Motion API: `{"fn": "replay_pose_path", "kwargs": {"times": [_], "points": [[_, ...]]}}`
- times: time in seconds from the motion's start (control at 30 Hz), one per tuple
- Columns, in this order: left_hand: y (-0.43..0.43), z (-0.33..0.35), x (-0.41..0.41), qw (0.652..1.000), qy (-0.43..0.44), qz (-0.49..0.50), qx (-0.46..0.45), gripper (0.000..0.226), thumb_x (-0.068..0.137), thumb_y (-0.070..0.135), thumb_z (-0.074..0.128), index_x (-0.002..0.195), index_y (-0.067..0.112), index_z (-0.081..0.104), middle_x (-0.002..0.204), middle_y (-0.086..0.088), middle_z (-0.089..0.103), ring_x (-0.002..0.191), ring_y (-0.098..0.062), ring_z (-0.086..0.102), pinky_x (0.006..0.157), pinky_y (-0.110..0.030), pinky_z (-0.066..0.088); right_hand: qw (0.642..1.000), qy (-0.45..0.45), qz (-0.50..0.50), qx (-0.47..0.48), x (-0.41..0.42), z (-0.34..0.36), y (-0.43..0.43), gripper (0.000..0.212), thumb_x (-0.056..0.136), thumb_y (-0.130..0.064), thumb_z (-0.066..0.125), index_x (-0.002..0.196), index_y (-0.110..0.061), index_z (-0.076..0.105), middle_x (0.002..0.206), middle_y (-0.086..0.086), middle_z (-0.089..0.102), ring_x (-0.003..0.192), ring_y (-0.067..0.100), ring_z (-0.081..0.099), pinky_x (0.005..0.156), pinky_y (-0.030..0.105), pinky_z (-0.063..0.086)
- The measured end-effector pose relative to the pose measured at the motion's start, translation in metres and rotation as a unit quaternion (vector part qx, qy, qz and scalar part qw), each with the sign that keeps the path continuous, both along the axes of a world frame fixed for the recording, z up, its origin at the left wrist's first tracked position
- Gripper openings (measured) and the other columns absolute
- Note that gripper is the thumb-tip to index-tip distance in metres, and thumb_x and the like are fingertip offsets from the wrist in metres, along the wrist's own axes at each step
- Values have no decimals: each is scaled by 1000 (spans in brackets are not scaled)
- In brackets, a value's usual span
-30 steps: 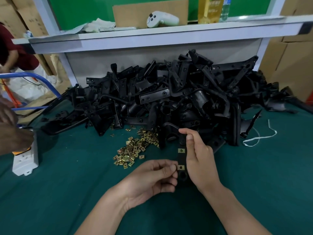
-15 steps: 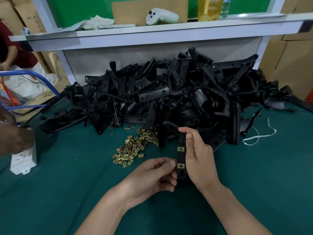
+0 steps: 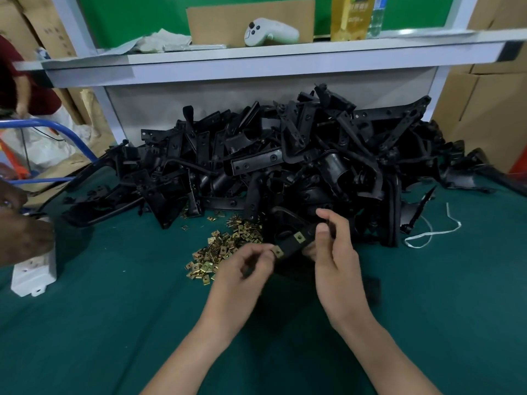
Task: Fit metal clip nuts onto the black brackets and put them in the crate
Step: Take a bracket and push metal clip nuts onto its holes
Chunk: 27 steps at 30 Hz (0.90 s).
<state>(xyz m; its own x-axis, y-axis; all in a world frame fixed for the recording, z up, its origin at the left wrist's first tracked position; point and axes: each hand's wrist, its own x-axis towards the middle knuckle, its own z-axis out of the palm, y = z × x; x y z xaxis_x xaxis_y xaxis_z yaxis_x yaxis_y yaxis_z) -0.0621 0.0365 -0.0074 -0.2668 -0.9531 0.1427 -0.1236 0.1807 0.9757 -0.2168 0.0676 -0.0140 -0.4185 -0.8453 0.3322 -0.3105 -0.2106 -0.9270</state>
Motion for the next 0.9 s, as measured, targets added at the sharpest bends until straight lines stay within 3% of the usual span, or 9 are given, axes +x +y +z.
{"fn": "replay_pose_path", "kwargs": {"times": [0.07, 0.17, 0.27, 0.33, 0.43, 0.7, 0.8, 0.9], "points": [[-5, 1, 4, 998, 21, 58, -31, 26, 101, 22, 57, 94, 40, 74, 58, 22, 56, 56, 1, 46, 54, -14, 38, 990, -67, 120, 46, -3, 2, 3, 29, 93, -62, 48, 122, -57, 50, 97, -20, 72, 92, 2, 70, 86, 23, 56], [-8, 2, 8, 994, 46, 84, -54, 31, 103, 21, 54, 92, 43, 73, 59, 23, 58, 55, 5, 49, 55, -9, 39, 976, -33, 204, 72, 0, 9, 4, 27, 93, -38, 70, 114, -51, 59, 93, -19, 71, 89, 0, 68, 81, 18, 53], [-7, 2, 8, 995, 41, 67, -58, 18, 98, 28, 62, 95, 43, 72, 68, 21, 65, 60, 4, 54, 59, -10, 43, 980, -40, 186, 58, -1, 14, 3, 30, 92, -16, 74, 104, -43, 66, 91, -17, 73, 84, 0, 69, 75, 13, 50], [-6, 3, 9, 997, 30, 37, -54, 11, 90, 36, 69, 99, 42, 70, 76, 20, 69, 65, 4, 59, 61, -7, 44, 982, -51, 175, 57, -4, 15, 4, 31, 91, -17, 74, 103, -45, 68, 93, -13, 75, 87, 3, 72, 75, 15, 52], [-7, 5, 13, 998, 11, -7, -54, 23, 81, 41, 72, 103, 45, 66, 92, 19, 72, 81, 3, 66, 69, -6, 47, 983, -49, 168, 61, -7, 16, 5, 32, 90, -19, 75, 104, -47, 69, 91, -10, 77, 86, 4, 72, 75, 14, 52], [-5, 6, 19, 992, -53, -5, -112, 25, 77, 49, 70, 101, 53, 63, 93, 24, 70, 83, 0, 64, 70, -6, 44, 983, 9, 168, 70, -13, 22, 11, 30, 88, -17, 77, 101, -43, 70, 91, -14, 76, 86, 2, 71, 75, 10, 50], [6, 15, 5, 988, -43, 7, -149, 25, 76, 51, 69, 100, 54, 62, 96, 26, 68, 89, 1, 63, 74, -7, 44, 985, 38, 156, 58, -23, 44, 27, 31, 87, -16, 78, 98, -44, 70, 87, -19, 74, 82, -2, 69, 71, 9, 47], [26, 35, -26, 981, -12, -4, -192, 23, 76, 55, 68, 99, 52, 62, 92, 24, 68, 82, 1, 63, 69, -8, 45, 987, 86, 128, 44, -49, 80, 58, 31, 87, -15, 78, 97, -42, 68, 85, -18, 72, 79, -2, 67, 71, 12, 48]]}}
